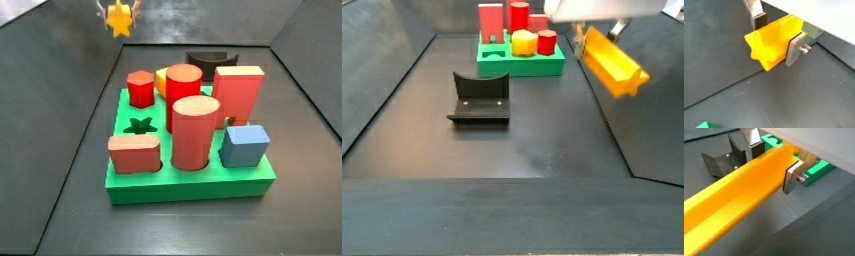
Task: Pick up the star object. Move up. Place the star object on the fixture. Regrasp the star object. Move to above the board. Insert the star object.
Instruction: Place the star object on the fixture.
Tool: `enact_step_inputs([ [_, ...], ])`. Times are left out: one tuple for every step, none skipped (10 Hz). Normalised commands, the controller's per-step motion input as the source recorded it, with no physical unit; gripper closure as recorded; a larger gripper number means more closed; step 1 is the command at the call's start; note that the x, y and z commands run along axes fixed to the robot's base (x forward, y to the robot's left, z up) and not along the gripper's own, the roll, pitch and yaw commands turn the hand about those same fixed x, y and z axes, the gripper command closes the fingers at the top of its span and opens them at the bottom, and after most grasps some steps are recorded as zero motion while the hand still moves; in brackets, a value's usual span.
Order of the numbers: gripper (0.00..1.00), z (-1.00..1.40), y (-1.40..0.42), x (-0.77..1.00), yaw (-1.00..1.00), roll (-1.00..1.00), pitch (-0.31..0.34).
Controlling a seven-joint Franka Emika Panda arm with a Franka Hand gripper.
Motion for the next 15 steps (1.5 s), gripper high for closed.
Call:
enact_step_inputs([
  [1.0, 0.75, 0.02, -0.02, 0.0, 0.1, 0.057],
  [1.0, 0.57, 0.02, -0.01, 0.01, 0.09, 0.065],
  [1.0, 0.43, 0.02, 0.0, 0.01, 0.09, 0.07],
  [1.0, 0.3, 0.01, 0.0, 0.02, 0.09, 0.071],
  [1.0, 0.06, -0.09, 1.0, -1.0, 0.26, 0.163],
  [1.0, 0.02, -0.09, 1.0, -1.0, 0.25, 0.201],
  [1.0, 0.01, -0.08, 1.0, -0.79, 0.17, 0.21],
  [1.0, 0.02, -0.07, 1.0, -0.62, 0.12, 0.204],
  [1.0, 0.02, -0.06, 1.0, -0.29, 0.05, 0.203],
  [1.0, 0.02, -0.06, 1.0, -0.15, 0.03, 0.193],
  [1.0, 0.02, -0.05, 1.0, -0.09, 0.02, 0.182],
  [1.0, 0.02, -0.05, 1.0, -0.05, 0.0, 0.173],
  [1.0, 0.02, -0.04, 1.0, -0.03, -0.01, 0.159],
  [1.0, 0.01, -0.04, 1.0, -0.02, -0.02, 0.154],
  [1.0, 0.02, -0.04, 1.0, -0.01, -0.03, 0.154],
])
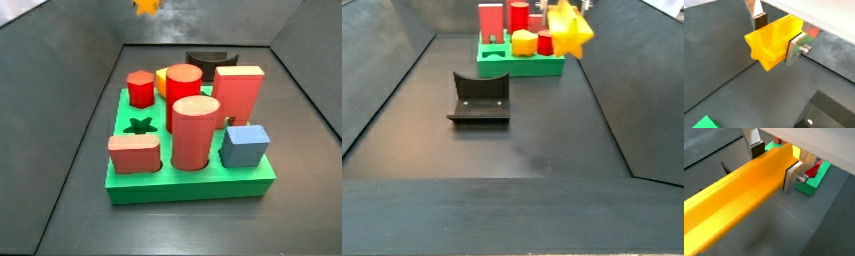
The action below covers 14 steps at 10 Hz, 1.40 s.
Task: Pick up the star object. Move up. Place the star object on the fixture. Regrasp the star object. Move to above the board. Insert the star object.
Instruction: Place the star object on the fixture.
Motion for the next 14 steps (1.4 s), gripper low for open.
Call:
enact_step_inputs([
  [1.0, 0.02, -0.03, 1.0, 0.0, -0.04, 0.153],
  [1.0, 0.01, -0.03, 1.0, 0.01, -0.05, 0.15],
  [1.0, 0.01, -0.03, 1.0, 0.01, -0.05, 0.152],
  [1.0, 0.02, -0.03, 1.0, 0.01, -0.06, 0.16],
  [1.0, -0.02, -0.12, 1.0, 0.07, -1.0, 0.011],
  [1.0, -0.02, -0.12, 1.0, 0.07, -1.0, 0.012],
  [1.0, -0.02, -0.08, 1.0, 0.06, -1.0, 0.017],
  [1.0, -0.02, -0.07, 1.0, 0.05, -1.0, 0.024],
  [1.0, -0.02, -0.06, 1.0, 0.05, -1.0, 0.03],
  [1.0, -0.01, -0.03, 1.0, 0.04, -1.0, 0.052],
  [1.0, -0.01, -0.01, 1.0, 0.04, -1.0, 0.061],
  [1.0, -0.02, 0.01, 1.0, 0.03, -1.0, 0.075],
  [1.0, -0.02, 0.02, 1.0, 0.02, -1.0, 0.084],
  [1.0, -0.02, 0.03, 1.0, 0.01, -1.0, 0.092],
])
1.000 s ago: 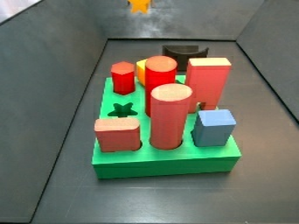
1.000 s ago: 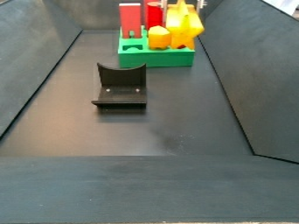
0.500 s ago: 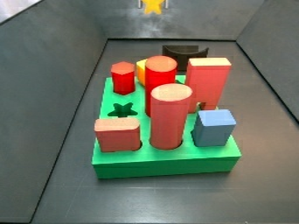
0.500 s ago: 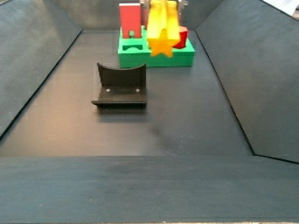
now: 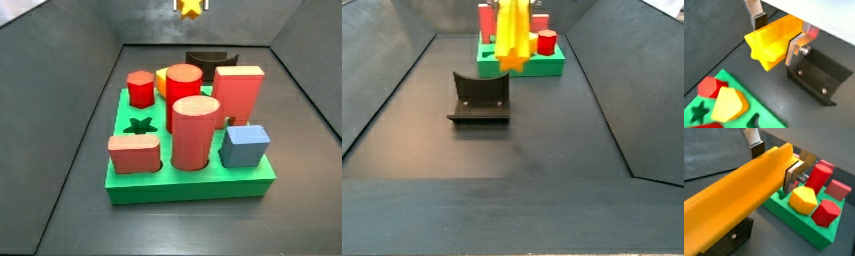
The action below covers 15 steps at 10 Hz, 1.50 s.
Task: Pick up the star object. Move up. Place the star object on the fixture. Regrasp the star object. Move to above the board. Insert the star object.
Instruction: Place the star object on the fixture.
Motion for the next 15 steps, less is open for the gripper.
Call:
enact_step_inputs([
  [1.0, -0.02, 0.04, 1.0, 0.0, -1.0, 0.098],
  [1.0, -0.02, 0.04, 0.87, -0.02, -1.0, 0.112],
  [1.0, -0.02, 0.04, 0.78, -0.04, -1.0, 0.121],
  [1.0, -0.02, 0.04, 0.7, -0.05, -1.0, 0.13],
  [1.0, -0.02, 0.04, 0.65, -0.07, -1.0, 0.138],
  [1.0, -0.02, 0.04, 0.52, -0.11, -1.0, 0.154],
  [1.0, -0.02, 0.05, 0.45, -0.14, -1.0, 0.168],
  [1.0, -0.02, 0.05, 0.38, -0.16, -0.86, 0.152],
  [1.0, -0.02, 0.05, 0.3, -0.18, -0.62, 0.117],
  [1.0, -0.02, 0.05, 0.24, -0.19, -0.44, 0.089],
  [1.0, -0.01, 0.04, 0.15, -0.18, -0.26, 0.057],
  [1.0, -0.01, 0.03, 0.1, -0.17, -0.21, 0.04],
  [1.0, -1.0, 0.03, 0.08, -0.13, -0.1, -0.056],
  [1.0, -1.0, 0.03, 0.09, -0.12, -0.1, -0.065],
  [1.0, -1.0, 0.03, 0.11, -0.1, -0.09, -0.085],
])
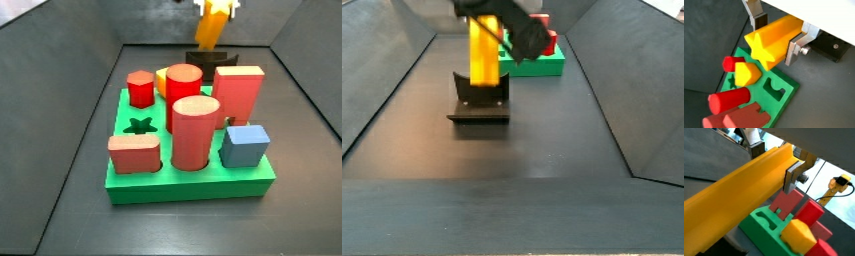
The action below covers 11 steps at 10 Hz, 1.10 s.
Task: Pick up the star object. Move up. Place the star object on the fixture. Regrasp the star object. Move to above the board. Insert the star object.
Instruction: Place the star object on the fixture, then regrasp the star object.
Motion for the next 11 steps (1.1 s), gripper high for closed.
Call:
enact_step_inputs([
  [1.0, -1.0, 0.03, 0.11, -0.06, -0.08, -0.093],
  [1.0, -1.0, 0.03, 0.12, -0.03, -0.07, -0.102],
  [1.0, -0.94, 0.03, 0.11, -0.01, -0.07, -0.095],
  [1.0, -0.7, 0.02, 0.1, 0.01, -0.06, -0.08],
  [1.0, -0.53, 0.01, 0.09, 0.02, -0.06, -0.07],
  [1.0, -0.43, 0.0, 0.07, 0.02, -0.06, -0.059],
  [1.0, -0.24, -0.01, 0.05, 0.03, -0.06, -0.05],
  [1.0, -0.19, -0.02, 0.05, 0.03, -0.06, -0.044],
  [0.0, 0.0, 0.0, 0.0, 0.0, 0.0, 0.0],
  [0.0, 1.0, 0.0, 0.0, 0.04, 0.0, 0.023],
  [0.0, 1.0, 0.0, -0.01, 0.04, 0.01, 0.028],
])
